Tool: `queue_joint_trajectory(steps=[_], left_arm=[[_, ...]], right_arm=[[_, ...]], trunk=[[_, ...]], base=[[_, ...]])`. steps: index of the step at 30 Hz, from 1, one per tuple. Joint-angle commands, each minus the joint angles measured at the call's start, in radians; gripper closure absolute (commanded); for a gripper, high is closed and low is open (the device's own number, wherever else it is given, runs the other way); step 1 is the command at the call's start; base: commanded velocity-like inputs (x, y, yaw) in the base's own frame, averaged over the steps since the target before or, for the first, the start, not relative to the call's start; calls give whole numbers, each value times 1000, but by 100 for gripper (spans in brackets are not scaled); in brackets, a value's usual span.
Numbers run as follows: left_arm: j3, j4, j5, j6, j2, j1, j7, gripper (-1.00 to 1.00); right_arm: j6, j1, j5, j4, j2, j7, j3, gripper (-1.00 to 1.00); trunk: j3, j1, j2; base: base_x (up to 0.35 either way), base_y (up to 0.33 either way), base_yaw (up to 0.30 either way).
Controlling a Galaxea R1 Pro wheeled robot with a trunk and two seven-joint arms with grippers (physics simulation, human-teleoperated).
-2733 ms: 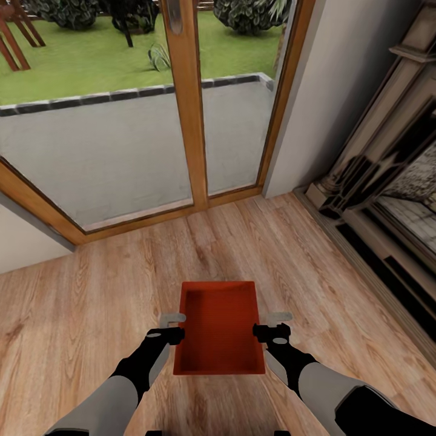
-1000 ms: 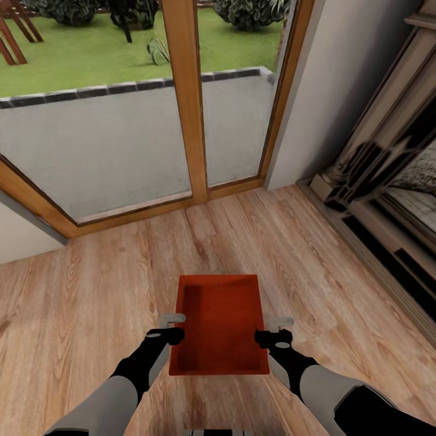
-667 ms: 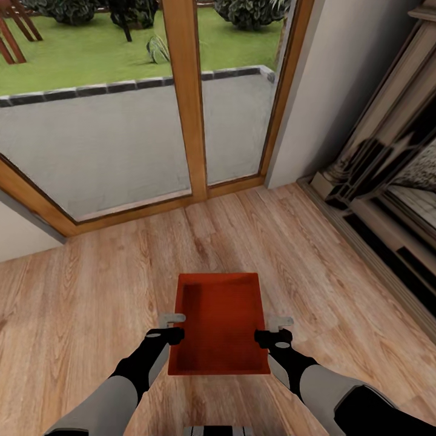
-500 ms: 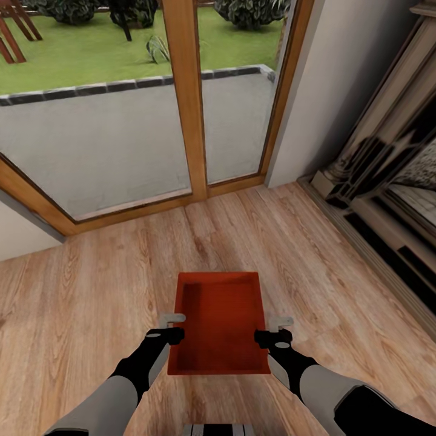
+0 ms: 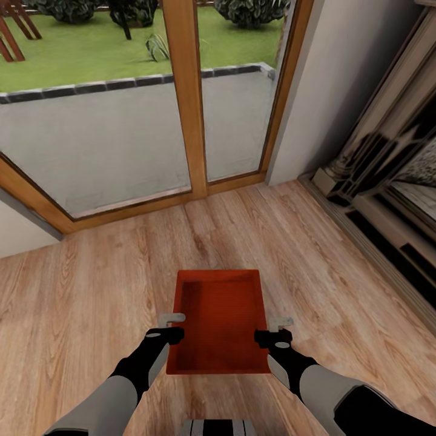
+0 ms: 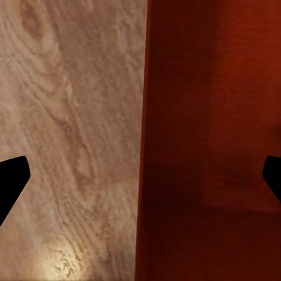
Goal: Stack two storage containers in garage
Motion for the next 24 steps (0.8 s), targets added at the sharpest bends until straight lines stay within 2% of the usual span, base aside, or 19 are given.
queue_joint_trajectory(steps=[1, 24], left_arm=[[1, -2, 0, 6, 0, 0, 2, -100], [1, -1, 0, 6, 0, 0, 2, -100]], right_arm=[[-4, -1, -10, 1, 0, -3, 9, -100], [-4, -1, -10, 1, 0, 5, 9, -100]], trunk=[[-4, 4, -7], [-76, 92, -168]], base=[[0, 0, 0], [0, 0, 0]])
